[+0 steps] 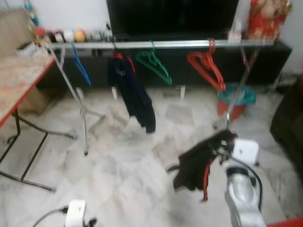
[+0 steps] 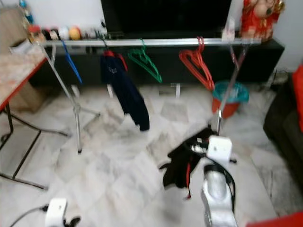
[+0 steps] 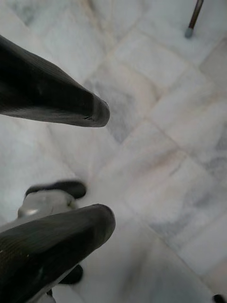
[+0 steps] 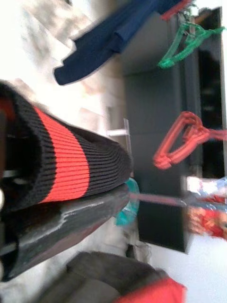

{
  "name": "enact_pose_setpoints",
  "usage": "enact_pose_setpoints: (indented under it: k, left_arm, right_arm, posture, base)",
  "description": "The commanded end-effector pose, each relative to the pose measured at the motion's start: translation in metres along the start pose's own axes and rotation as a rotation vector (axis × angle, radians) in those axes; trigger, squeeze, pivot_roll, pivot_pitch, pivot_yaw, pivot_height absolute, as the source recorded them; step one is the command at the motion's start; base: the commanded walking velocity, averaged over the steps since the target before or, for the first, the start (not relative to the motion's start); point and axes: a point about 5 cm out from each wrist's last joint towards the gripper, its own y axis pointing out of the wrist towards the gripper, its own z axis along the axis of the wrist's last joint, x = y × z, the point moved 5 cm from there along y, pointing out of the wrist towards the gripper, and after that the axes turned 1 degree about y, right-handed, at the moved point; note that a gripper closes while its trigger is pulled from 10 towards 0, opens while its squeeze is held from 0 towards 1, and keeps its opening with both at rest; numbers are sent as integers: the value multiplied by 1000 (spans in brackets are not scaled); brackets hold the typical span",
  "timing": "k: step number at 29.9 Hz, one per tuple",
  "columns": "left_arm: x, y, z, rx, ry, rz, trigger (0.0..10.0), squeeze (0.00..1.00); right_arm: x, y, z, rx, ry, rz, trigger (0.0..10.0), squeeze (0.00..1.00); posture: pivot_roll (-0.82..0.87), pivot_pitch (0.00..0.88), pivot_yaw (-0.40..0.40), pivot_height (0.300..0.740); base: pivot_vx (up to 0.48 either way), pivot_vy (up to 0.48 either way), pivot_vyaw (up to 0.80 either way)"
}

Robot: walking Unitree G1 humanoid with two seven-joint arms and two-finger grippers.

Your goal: Hang hanger

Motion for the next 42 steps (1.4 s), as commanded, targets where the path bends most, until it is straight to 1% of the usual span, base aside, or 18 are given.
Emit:
enact_pose_setpoints:
  k: [1, 10, 12, 14, 18, 26, 27, 29, 30, 31, 32, 33, 34, 35, 36, 38, 40, 42]
  left_arm:
    - [-10, -2, -3, -13, 20, 19, 10000, 0]
    - [-12, -2, 0, 18, 3, 42, 10000, 0]
    - [-12, -4, 9, 97, -60, 57, 10000, 0]
    - [-13, -4, 12, 125, -75, 68, 10000, 0]
    - [-13, -9, 31, 278, -104, 79, 10000, 0]
    - [-13, -14, 45, 383, -77, 93, 10000, 0]
    - [-17, -18, 50, 425, -13, 158, 10000, 0]
    - [-19, -20, 52, 448, -1, 180, 10000, 0]
    - [-44, -28, 115, 614, 60, 198, 10000, 0]
    - [-56, -44, 166, 764, 92, 185, 10000, 0]
    - [-62, -58, 199, 862, 118, 169, 10000, 0]
    - [-62, -58, 199, 862, 118, 169, 10000, 0]
    - [-59, -75, 219, 950, 129, 141, 10000, 0]
    - [-44, -95, 227, 1025, 130, 109, 10000, 0]
    - [-38, -103, 228, 1050, 144, 102, 10000, 0]
    - [-35, -106, 229, 1062, 154, 101, 10000, 0]
    - [-18, -119, 234, 1103, 185, 69, 10000, 0]
    - [-13, -124, 236, 1106, 201, 51, 10000, 0]
  right_arm:
    - [-9, 3, 12, 42, 23, 18, 10000, 0]
    - [-9, 3, 12, 40, 24, 21, 10000, 0]
    - [-8, 4, 14, 48, 28, 22, 10000, 0]
    - [-8, 5, 15, 50, 28, 22, 10000, 0]
    - [-4, 6, 14, 48, 27, 21, 10000, 0]
    - [-4, 7, 14, 48, 26, 28, 10000, 0]
    - [-4, 6, 14, 51, 27, 31, 10000, 0]
    - [-3, 6, 15, 52, 27, 33, 10000, 0]
    - [-2, 6, 15, 52, 26, 34, 10000, 0]
    - [-1, 7, 14, 49, 22, 40, 10000, 0]
    - [-1, 7, 14, 47, 20, 44, 10000, 0]
    - [-1, 7, 14, 47, 20, 44, 10000, 0]
    - [0, 7, 14, 47, 18, 47, 10000, 0]
    - [1, 8, 15, 51, 15, 49, 10000, 0]
    - [2, 7, 17, 56, 15, 50, 10000, 0]
    - [2, 7, 18, 58, 14, 50, 10000, 0]
    - [4, 6, 19, 66, 12, 53, 10000, 0]
    - [5, 5, 19, 67, 12, 54, 10000, 0]
  posture:
    - [-15, 0, 57, 740]
    - [-17, 0, 55, 740]
    - [-24, 0, 57, 740]
    - [-26, 0, 53, 740]
    - [-10, 0, 43, 740]
    - [-2, 0, 38, 740]
    - [-2, 0, 33, 740]
    - [-2, 0, 29, 740]
    - [14, 0, 16, 740]
    - [24, 0, 9, 740]
    - [23, 0, 8, 740]
    - [23, 0, 8, 740]
    - [20, 0, 5, 740]
    - [21, 0, 6, 740]
    - [12, 0, 7, 740]
    - [10, 0, 7, 740]
    - [-1, 0, 10, 740]
    - [-4, 0, 11, 740]
  base:
    - [0, -289, 0]
    - [0, -30, 0]
    - [0, 0, 0]
    - [0, 0, 0]
    - [0, 0, 0]
    - [0, 0, 0]
    - [0, 0, 0]
    - [0, 0, 0]
    - [0, 0, 0]
    - [0, 0, 0]
    - [0, 0, 0]
    - [0, 0, 0]
    - [0, 0, 0]
    - [0, 0, 0]
    - [0, 0, 0]
    - [0, 0, 0]
    - [0, 0, 0]
    - [0, 0, 0]
